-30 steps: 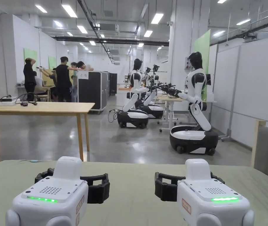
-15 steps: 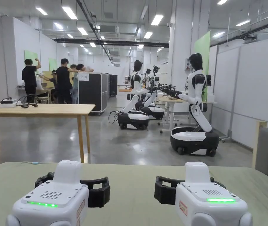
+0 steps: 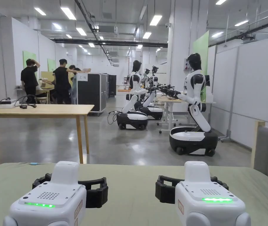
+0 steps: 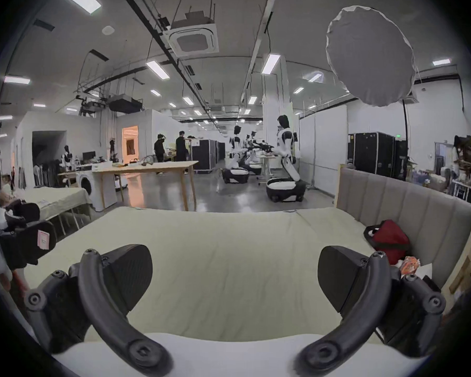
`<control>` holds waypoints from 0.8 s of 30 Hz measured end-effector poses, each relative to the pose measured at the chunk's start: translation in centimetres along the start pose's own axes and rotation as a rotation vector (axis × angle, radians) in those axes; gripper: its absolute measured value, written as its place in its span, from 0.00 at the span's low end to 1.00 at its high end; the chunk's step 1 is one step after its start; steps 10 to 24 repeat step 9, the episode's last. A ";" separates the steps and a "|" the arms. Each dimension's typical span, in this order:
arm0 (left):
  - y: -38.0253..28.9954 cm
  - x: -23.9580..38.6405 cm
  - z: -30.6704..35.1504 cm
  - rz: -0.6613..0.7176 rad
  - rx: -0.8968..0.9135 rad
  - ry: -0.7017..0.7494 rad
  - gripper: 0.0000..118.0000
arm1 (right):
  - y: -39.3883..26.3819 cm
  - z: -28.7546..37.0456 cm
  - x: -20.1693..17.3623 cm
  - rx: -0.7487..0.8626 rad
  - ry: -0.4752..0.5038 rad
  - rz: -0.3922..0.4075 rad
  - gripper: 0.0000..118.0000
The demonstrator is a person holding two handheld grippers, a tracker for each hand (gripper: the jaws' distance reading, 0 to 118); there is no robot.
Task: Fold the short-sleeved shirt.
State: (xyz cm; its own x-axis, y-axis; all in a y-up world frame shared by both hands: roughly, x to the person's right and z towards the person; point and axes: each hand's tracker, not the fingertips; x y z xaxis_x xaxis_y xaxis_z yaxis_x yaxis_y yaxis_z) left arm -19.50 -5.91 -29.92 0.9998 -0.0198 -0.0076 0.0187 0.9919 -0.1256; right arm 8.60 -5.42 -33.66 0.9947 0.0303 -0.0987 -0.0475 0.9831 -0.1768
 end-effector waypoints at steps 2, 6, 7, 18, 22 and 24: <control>0.0 0.0 0.0 -0.004 0.004 0.003 1.00 | 0.0 0.1 0.0 0.003 0.012 -0.006 1.00; 0.1 0.0 0.0 0.000 0.007 0.005 1.00 | 0.2 0.3 0.5 0.008 0.051 -0.053 1.00; 0.1 0.0 0.0 0.003 0.006 0.006 1.00 | 0.2 0.5 0.7 0.023 0.052 -0.070 1.00; 0.1 0.0 0.0 0.004 0.008 0.007 1.00 | 0.3 0.9 1.2 0.026 0.089 -0.102 1.00; 0.1 0.0 0.0 0.004 0.008 0.007 1.00 | 0.3 0.9 1.2 0.026 0.089 -0.102 1.00; 0.1 0.0 0.0 0.004 0.008 0.007 1.00 | 0.3 0.9 1.2 0.026 0.089 -0.102 1.00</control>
